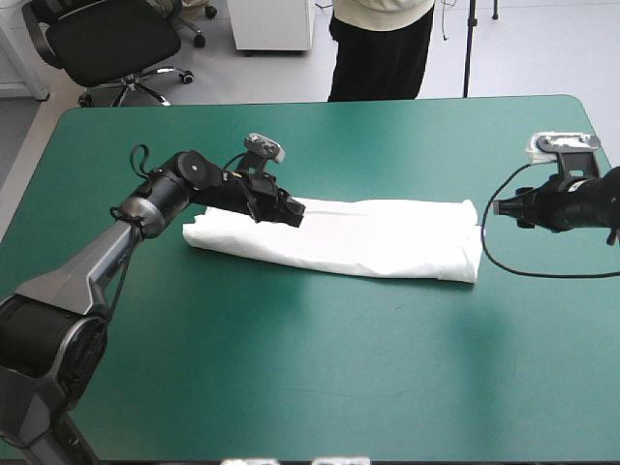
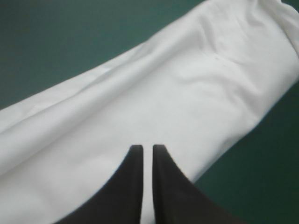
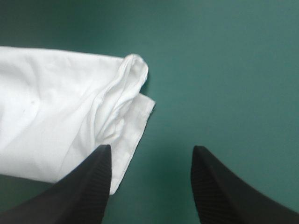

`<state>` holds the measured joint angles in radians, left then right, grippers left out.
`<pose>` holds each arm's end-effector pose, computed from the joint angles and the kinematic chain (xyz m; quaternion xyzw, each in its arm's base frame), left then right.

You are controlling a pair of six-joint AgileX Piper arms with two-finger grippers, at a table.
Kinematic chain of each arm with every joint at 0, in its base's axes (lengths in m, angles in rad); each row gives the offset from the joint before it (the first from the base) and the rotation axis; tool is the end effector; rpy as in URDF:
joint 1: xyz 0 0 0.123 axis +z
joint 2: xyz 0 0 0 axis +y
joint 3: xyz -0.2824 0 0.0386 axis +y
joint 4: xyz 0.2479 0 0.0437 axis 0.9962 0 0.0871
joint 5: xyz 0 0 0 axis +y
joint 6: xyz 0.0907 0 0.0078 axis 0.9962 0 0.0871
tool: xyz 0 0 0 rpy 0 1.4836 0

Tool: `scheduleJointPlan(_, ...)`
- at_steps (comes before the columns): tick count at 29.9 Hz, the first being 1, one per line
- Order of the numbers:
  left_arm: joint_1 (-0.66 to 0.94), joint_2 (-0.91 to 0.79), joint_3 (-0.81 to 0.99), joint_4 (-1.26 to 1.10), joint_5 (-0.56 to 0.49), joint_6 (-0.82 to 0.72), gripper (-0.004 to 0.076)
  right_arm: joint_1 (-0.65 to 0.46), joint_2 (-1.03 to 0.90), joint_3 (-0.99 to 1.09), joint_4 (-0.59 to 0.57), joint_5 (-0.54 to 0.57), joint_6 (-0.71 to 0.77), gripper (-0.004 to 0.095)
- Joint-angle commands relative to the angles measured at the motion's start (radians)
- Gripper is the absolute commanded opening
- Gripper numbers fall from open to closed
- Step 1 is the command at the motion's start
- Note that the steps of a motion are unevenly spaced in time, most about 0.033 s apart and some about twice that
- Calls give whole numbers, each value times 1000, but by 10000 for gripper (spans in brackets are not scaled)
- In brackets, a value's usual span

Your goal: Fold the cloth

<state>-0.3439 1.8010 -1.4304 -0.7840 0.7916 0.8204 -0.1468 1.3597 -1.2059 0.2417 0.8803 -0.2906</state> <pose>0.3587 -0.1771 0.2781 0.3309 0.8547 -0.2666 0.2981 0.2829 -0.0248 0.3405 -0.0234 0.9456 0.0432 0.3217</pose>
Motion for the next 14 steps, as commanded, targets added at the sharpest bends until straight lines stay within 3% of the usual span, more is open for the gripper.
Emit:
scheduleJointPlan(1,-47,-9,-32,-44,-22,19,-17,-10,-29,43,79,-37,-49,485)
scheduleJointPlan(6,-59,68,-32,-66,-25,15,-17,-10,-29,117,216,-97,-130,522)
scheduleJointPlan(14,-59,188,-32,-139,-15,22,-17,-10,-10,125,288,-118,-140,615)
